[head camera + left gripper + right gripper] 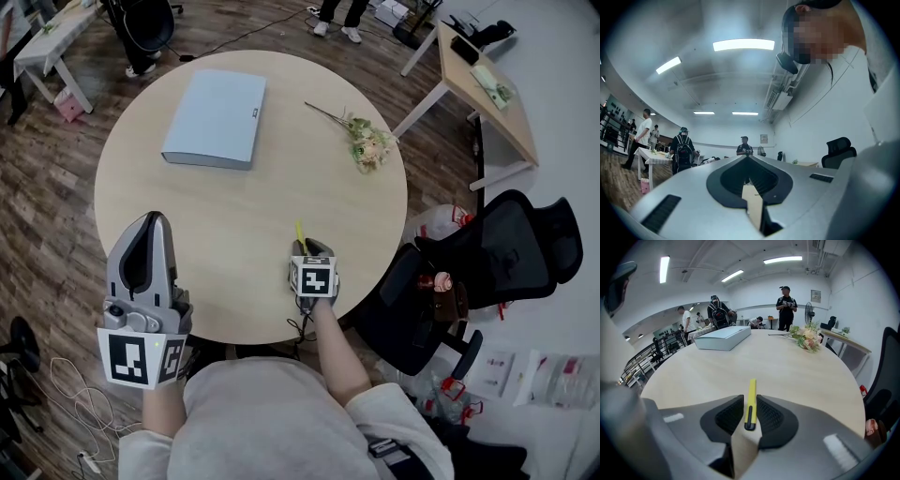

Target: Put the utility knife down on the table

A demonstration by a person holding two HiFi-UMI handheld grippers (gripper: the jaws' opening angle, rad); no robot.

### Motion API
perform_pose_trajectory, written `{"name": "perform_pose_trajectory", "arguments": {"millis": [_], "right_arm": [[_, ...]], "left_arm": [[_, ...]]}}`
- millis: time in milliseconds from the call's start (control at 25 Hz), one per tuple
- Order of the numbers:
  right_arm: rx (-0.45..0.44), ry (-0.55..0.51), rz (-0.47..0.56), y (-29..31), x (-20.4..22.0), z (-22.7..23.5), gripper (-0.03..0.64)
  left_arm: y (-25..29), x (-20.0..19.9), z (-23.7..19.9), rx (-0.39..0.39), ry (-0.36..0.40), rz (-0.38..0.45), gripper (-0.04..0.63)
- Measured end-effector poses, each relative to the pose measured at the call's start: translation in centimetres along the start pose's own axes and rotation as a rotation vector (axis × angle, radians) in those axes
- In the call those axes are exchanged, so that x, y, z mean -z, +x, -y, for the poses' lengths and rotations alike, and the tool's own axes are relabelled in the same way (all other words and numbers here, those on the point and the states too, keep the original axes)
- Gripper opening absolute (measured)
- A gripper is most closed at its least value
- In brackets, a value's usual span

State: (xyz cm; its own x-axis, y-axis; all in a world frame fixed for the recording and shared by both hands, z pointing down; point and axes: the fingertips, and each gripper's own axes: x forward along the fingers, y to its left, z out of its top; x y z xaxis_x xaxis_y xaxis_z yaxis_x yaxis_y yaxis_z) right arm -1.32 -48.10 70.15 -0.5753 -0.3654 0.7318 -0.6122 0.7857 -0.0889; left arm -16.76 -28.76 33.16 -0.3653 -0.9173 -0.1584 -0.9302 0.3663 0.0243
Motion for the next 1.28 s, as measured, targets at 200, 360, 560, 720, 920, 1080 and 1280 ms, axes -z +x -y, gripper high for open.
{"name": "perform_pose_trajectory", "arguments": {"millis": [200, 360, 560, 720, 920, 1080, 1280], "right_arm": [[0.031, 0.027, 0.072, -1.9, -1.7, -0.1, 0.068], [0.029, 0.056, 0.155, -4.2, -3.4, -1.0, 0.011], [0.022, 0.098, 0.270, -7.7, -5.7, -2.5, 0.011], [0.036, 0.102, 0.354, -11.0, -7.6, -3.7, 0.011], [0.072, 0.091, 0.444, -14.9, -9.2, -5.0, 0.011], [0.094, 0.073, 0.507, -17.8, -10.3, -6.2, 0.011], [0.119, 0.058, 0.585, -21.3, -11.5, -7.8, 0.012]], "left_arm": [[-0.3, -0.7, -0.4, 0.027, -0.002, 0.013, 0.011], [-0.6, -1.7, -0.9, 0.057, -0.003, 0.027, 0.011], [-1.1, -3.1, -1.1, 0.105, -0.001, 0.053, 0.011], [-1.7, -4.1, -1.2, 0.145, -0.006, 0.071, 0.011], [-2.7, -5.2, -1.6, 0.183, -0.011, 0.091, 0.011], [-3.5, -6.0, -2.0, 0.206, -0.019, 0.108, 0.011], [-4.6, -6.9, -2.5, 0.239, -0.026, 0.125, 0.011]]}}
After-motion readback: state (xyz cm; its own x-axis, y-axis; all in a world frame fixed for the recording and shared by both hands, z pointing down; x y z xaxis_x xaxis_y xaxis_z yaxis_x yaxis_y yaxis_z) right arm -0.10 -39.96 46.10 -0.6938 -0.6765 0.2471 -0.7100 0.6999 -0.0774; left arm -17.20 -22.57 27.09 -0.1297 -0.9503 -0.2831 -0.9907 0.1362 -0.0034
